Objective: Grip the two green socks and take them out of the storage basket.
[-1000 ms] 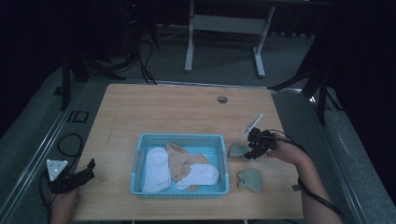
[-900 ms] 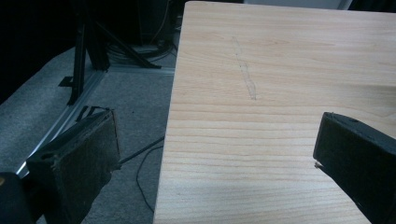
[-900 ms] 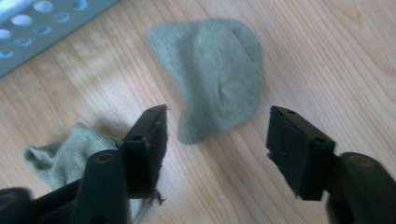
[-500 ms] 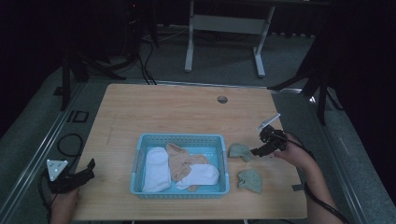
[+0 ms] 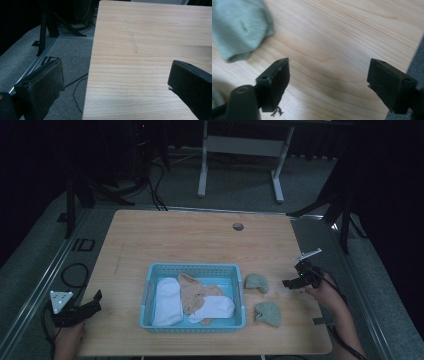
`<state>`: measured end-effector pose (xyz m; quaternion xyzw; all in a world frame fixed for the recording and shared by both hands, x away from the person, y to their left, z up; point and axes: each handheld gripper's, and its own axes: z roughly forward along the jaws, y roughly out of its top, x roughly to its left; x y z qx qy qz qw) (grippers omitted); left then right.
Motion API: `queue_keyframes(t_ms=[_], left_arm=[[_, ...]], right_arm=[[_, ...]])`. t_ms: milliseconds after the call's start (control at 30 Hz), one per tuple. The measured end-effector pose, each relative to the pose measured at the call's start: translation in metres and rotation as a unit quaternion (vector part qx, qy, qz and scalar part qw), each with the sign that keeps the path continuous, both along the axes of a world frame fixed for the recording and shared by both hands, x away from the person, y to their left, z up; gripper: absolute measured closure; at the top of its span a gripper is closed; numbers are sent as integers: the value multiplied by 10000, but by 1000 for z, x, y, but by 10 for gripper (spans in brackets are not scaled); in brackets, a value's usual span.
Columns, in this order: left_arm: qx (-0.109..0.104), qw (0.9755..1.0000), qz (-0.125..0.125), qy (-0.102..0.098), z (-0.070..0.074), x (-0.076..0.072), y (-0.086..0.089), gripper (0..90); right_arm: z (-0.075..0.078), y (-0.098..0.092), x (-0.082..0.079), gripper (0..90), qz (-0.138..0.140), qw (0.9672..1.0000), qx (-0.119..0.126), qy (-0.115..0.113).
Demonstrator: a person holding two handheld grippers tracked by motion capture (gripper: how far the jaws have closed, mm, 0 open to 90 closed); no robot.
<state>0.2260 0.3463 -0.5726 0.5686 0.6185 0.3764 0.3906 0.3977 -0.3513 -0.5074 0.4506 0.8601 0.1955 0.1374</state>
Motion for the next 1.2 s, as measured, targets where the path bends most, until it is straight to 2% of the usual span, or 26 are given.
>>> queue_keyframes(t_ms=[100,167,333,400,500,533,567,600,633,667,767,800,900,967,1000,1033,1067,1100,1133,1167,1200], left_arm=[[-5,10000,1,-13,0,0,0,7],[-7,10000,1,-7,0,0,0,7],[-6,10000,0,-7,0,0,0,7],[-6,10000,0,-9,0,0,0,7],[-5,10000,-1,-7,0,0,0,7],[-5,10000,-1,-7,0,0,0,7],[-5,10000,-1,-7,0,0,0,7],[-2,10000,-3,-15,0,0,0,7],[3,10000,3,-12,0,0,0,7],[-1,10000,3,-9,0,0,0,7],[0,10000,6,-11,0,0,0,7],[-3,10000,7,-15,0,0,0,7],[-5,10000,0,-10,0,0,0,7],[-6,10000,-2,-12,0,0,0,7],[-5,10000,9,-16,0,0,0,7],[-8,10000,6,-20,0,0,0,7],[-13,10000,7,-16,0,0,0,7],[-13,10000,7,-16,0,0,0,7],[-14,10000,9,-16,0,0,0,7],[-10,10000,4,-7,0,0,0,7],[-12,10000,7,-17,0,0,0,7]], right_arm=[[-7,-10,-3,128,-308,9994,97,-127],[-11,-17,-7,103,-379,9989,176,-211],[-18,-34,-12,103,-810,9949,513,-325],[-22,-41,-16,103,-1030,9910,699,-481],[-28,-51,-22,103,-1309,9846,815,-821],[-28,-51,-22,103,-1309,9846,815,-821],[-29,-54,-25,103,-1397,9824,846,-906],[-29,-54,-25,103,-1397,9824,846,-906],[-33,-61,-32,103,-1640,9755,867,-1185],[-35,-63,-34,103,-1701,9736,857,-1261],[-36,-64,-36,103,-1759,9717,870,-1318],[-41,-68,-44,103,-1911,9675,873,-1404],[-46,-70,-51,103,-1985,9650,880,-1468],[-46,-70,-51,103,-1985,9650,880,-1468],[-51,-72,-60,104,-2144,9585,1018,-1577],[-51,-72,-60,104,-2144,9585,1018,-1577],[-52,-73,-67,104,-2193,9545,1167,-1647],[-52,-73,-67,104,-2193,9545,1167,-1647],[-53,-72,-73,104,-2267,9489,1150,-1871],[-53,-72,-73,104,-2267,9489,1150,-1871],[-54,-71,-78,104,-2275,9453,1167,-2026]])
